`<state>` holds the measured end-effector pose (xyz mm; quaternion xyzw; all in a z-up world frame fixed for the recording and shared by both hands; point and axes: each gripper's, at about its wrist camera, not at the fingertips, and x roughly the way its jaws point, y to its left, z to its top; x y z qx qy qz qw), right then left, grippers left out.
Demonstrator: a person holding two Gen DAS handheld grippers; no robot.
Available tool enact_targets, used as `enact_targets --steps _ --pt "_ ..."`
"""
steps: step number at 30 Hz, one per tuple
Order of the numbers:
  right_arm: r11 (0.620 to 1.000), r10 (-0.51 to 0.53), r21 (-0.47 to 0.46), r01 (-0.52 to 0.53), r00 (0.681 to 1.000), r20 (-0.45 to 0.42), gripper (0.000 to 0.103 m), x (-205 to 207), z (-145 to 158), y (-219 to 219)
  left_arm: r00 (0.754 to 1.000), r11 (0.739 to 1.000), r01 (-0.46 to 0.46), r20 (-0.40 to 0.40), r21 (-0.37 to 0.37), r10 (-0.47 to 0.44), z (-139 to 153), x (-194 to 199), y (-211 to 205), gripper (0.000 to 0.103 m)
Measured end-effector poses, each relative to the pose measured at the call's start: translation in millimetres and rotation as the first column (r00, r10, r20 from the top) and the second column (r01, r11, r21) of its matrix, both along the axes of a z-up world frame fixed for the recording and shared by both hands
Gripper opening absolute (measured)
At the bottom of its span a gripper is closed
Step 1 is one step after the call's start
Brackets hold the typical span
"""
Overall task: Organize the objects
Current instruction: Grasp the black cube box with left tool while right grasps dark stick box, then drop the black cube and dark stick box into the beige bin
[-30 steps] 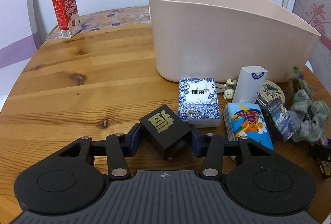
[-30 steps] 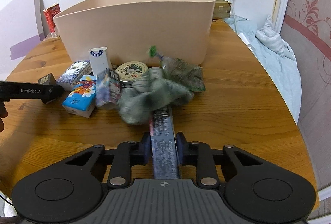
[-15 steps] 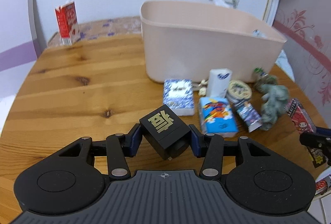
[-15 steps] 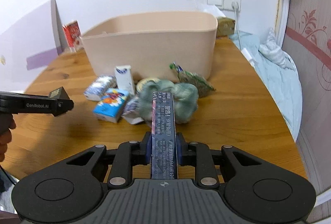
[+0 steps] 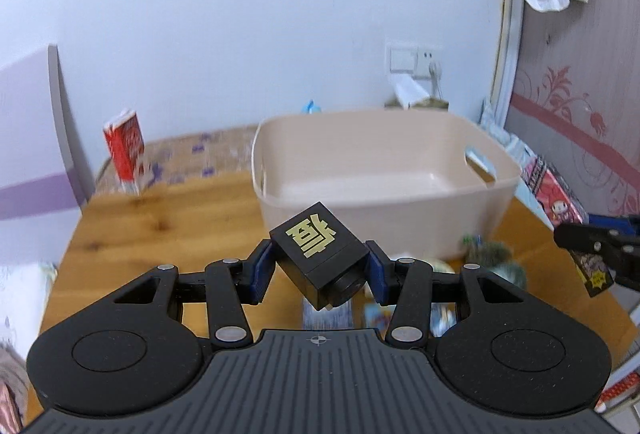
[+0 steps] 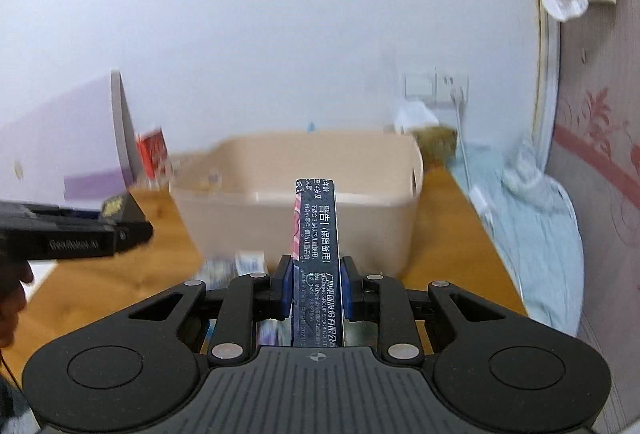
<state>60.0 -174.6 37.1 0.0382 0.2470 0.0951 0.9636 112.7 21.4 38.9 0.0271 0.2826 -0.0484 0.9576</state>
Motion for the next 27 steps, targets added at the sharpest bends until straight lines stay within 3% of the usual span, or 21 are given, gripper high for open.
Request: enact_targets --steps 6,10,19,27 --pt "1.000 0.004 -0.002 -0.004 0.998 0.065 0.023 45 23 2 0.999 1.000 -0.002 0.034 0.017 0.001 17 47 -14 0.049" --pt "1.000 -0.002 -0.012 0.003 0.998 0.069 0.023 81 28 3 0.999 0.999 -0.010 0.035 0.048 0.008 11 89 -26 0.049" --pt "0.995 -0.008 -0.094 0.011 1.000 0.024 0.023 149 7 10 0.994 0.996 0.024 -0.107 0.080 -0.016 -19 170 -44 0.049" --pt "0.993 0.040 -0.101 -0.054 0.990 -0.135 0.023 182 -27 18 0.970 0.992 0.050 -0.242 0.113 -0.021 -52 196 -49 0.049"
